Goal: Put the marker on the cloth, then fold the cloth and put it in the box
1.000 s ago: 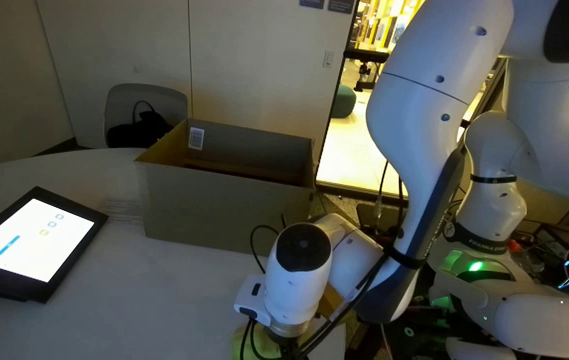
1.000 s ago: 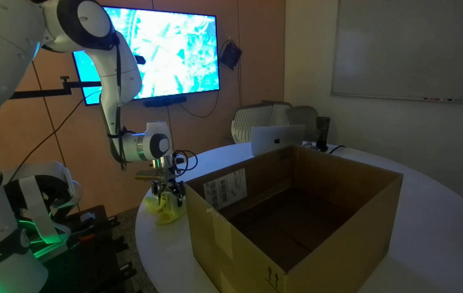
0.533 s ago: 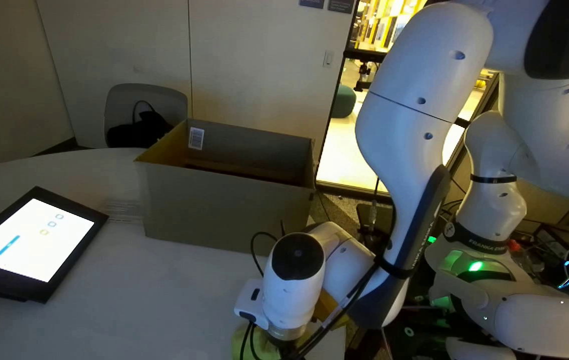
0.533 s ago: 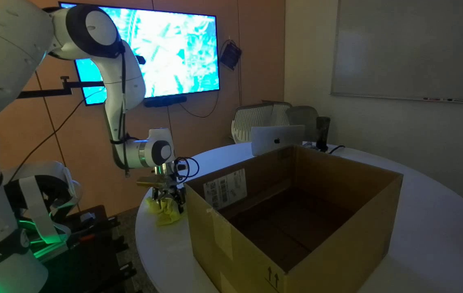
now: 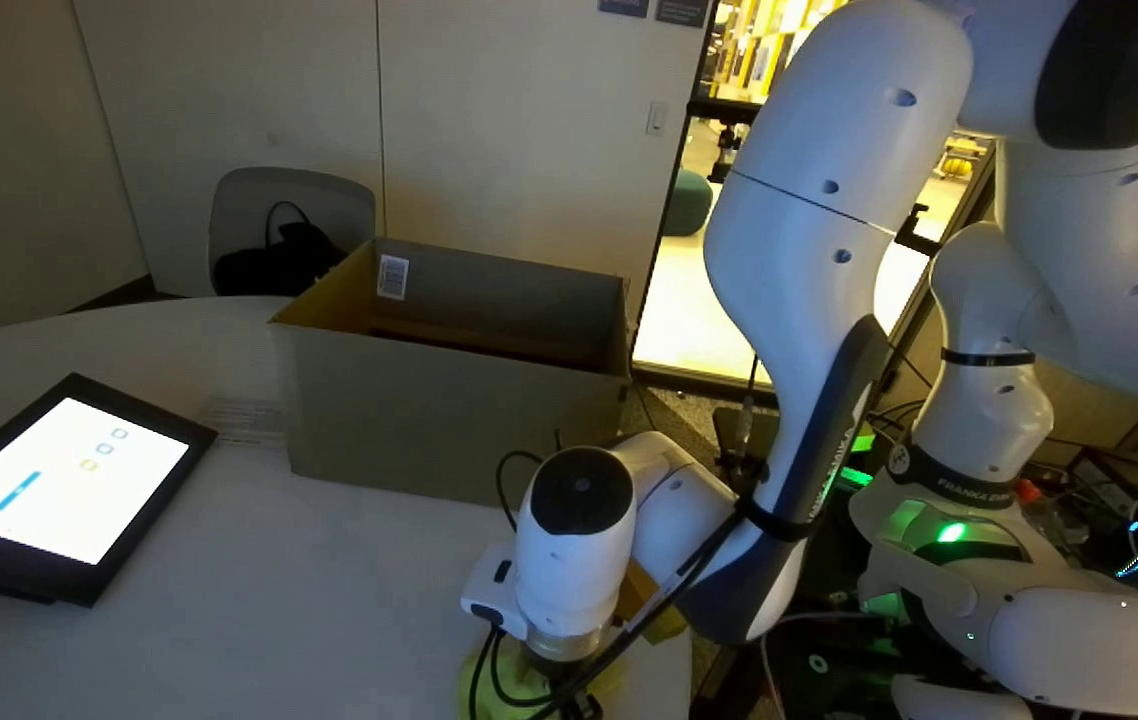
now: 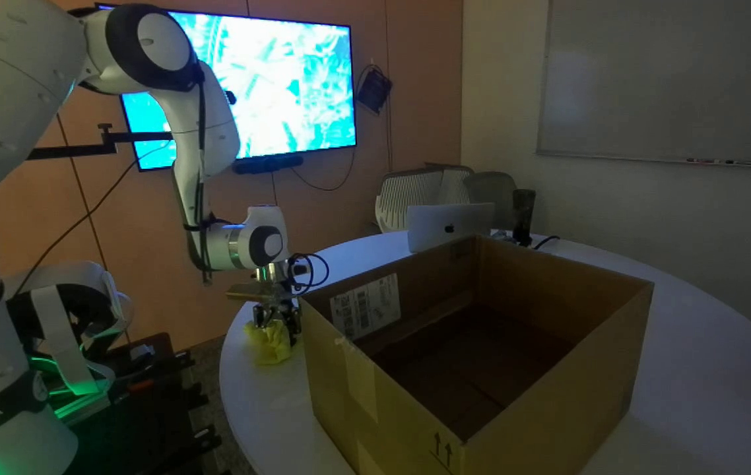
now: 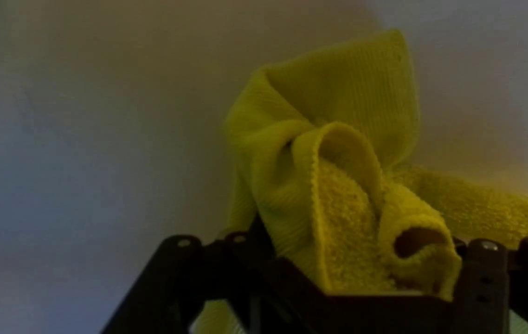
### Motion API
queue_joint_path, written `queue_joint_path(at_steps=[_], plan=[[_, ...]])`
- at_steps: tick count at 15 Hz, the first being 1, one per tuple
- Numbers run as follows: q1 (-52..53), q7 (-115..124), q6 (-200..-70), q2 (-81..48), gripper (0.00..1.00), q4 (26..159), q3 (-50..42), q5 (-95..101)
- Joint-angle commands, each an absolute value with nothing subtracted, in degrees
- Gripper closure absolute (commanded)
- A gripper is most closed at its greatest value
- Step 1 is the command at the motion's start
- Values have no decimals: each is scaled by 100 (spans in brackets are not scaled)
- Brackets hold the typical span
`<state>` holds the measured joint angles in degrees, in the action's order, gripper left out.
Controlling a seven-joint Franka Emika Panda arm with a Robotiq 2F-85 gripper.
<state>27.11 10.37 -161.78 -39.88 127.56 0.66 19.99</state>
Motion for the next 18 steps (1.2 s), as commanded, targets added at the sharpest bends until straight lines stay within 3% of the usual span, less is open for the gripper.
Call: queue_joint_path(at_steps=[1,3,5,7,18], plan=[[2414,624,-15966,-3796,74,12837,223,1814],[2220,402,-15826,-3632,84,12890,330,1763],[2072,256,-15706,-3407,81,12951,363,1752],[1956,163,-15591,-3136,86,12997,334,1787],[1452,1126,-15502,-1057,84,13118,-396,2048]])
